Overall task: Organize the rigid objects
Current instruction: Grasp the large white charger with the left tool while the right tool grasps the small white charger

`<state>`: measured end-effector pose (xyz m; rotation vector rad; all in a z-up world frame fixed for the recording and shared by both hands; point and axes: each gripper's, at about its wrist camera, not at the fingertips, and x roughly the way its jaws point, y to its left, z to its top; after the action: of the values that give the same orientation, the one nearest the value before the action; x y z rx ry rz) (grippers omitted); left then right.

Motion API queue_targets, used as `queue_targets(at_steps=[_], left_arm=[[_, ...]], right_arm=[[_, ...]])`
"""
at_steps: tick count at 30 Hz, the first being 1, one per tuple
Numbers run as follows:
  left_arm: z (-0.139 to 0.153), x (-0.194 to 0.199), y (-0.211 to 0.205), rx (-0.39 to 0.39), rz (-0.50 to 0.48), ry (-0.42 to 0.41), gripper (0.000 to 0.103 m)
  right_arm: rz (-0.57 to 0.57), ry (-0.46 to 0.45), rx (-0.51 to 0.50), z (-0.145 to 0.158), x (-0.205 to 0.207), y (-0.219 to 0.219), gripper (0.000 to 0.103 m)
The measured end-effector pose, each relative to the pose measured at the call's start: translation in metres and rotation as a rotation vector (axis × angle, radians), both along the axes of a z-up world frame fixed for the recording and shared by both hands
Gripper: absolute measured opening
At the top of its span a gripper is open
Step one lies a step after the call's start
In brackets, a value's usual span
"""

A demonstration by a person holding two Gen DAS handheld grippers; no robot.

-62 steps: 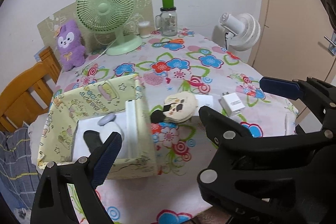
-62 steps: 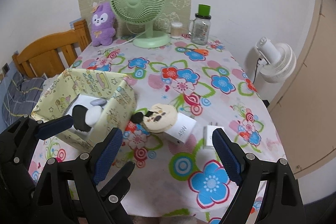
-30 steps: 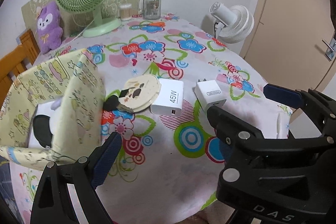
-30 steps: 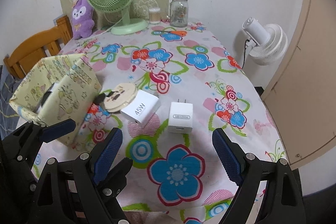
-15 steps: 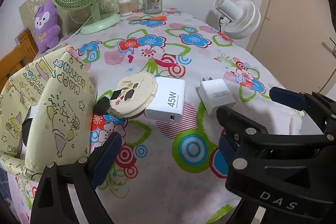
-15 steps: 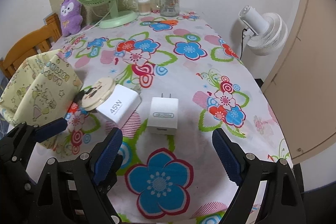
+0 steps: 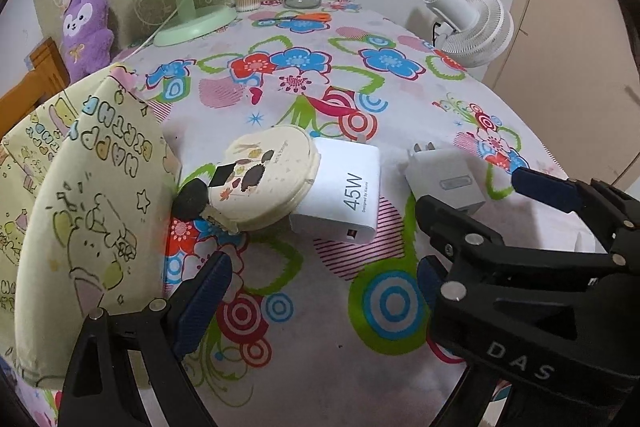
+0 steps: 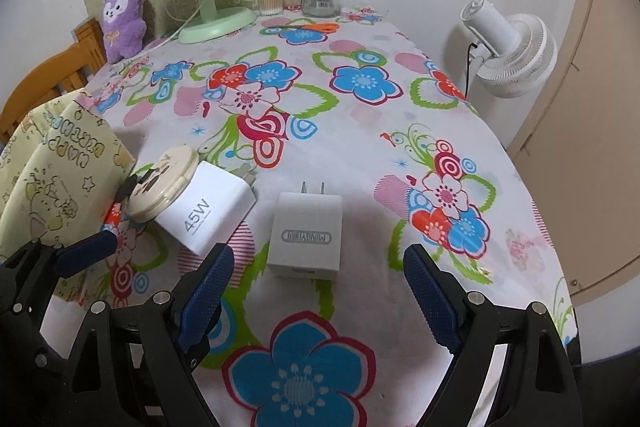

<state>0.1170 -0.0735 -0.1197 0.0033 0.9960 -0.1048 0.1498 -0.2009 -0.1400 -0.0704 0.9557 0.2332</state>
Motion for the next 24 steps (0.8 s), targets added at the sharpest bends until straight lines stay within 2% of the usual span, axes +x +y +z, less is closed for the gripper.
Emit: queue_targets(at_steps=[5, 12, 14, 15, 16, 19, 24], left_arm=[[-0.006, 0.009, 0.000, 0.001, 0.003, 0.017, 0.095], [-0.012, 0.020, 0.001, -0.006, 0.013, 0.031, 0.095], [-0.012, 0.021, 0.001, 0.003, 0.012, 0.027, 0.095], [-0.012, 0.022, 0.001, 0.003, 0.011, 0.026, 0.095], [-0.012, 0.023, 0.001, 0.000, 0.011, 0.027, 0.095], [-0.012, 0.025, 0.002, -0.012, 0.014, 0.024, 0.094], [-0.012, 0.029, 0.001, -0.010, 0.017, 0.016, 0.084]], right_arm=[[-0.007, 0.032, 0.014, -0.010, 0.012, 0.001, 0.082], [-0.028, 0.058, 0.027, -0.021, 0.023, 0.000, 0.068], [-0.028, 0.055, 0.018, -0.021, 0.025, 0.003, 0.058], [-0.026, 0.049, 0.015, -0.020, 0.025, 0.003, 0.047], [-0.024, 0.046, 0.018, -0.019, 0.025, 0.003, 0.043], [-0.031, 0.051, 0.036, -0.019, 0.027, 0.001, 0.042], [-0.067, 0.048, 0.056, -0.019, 0.028, -0.009, 0.042]])
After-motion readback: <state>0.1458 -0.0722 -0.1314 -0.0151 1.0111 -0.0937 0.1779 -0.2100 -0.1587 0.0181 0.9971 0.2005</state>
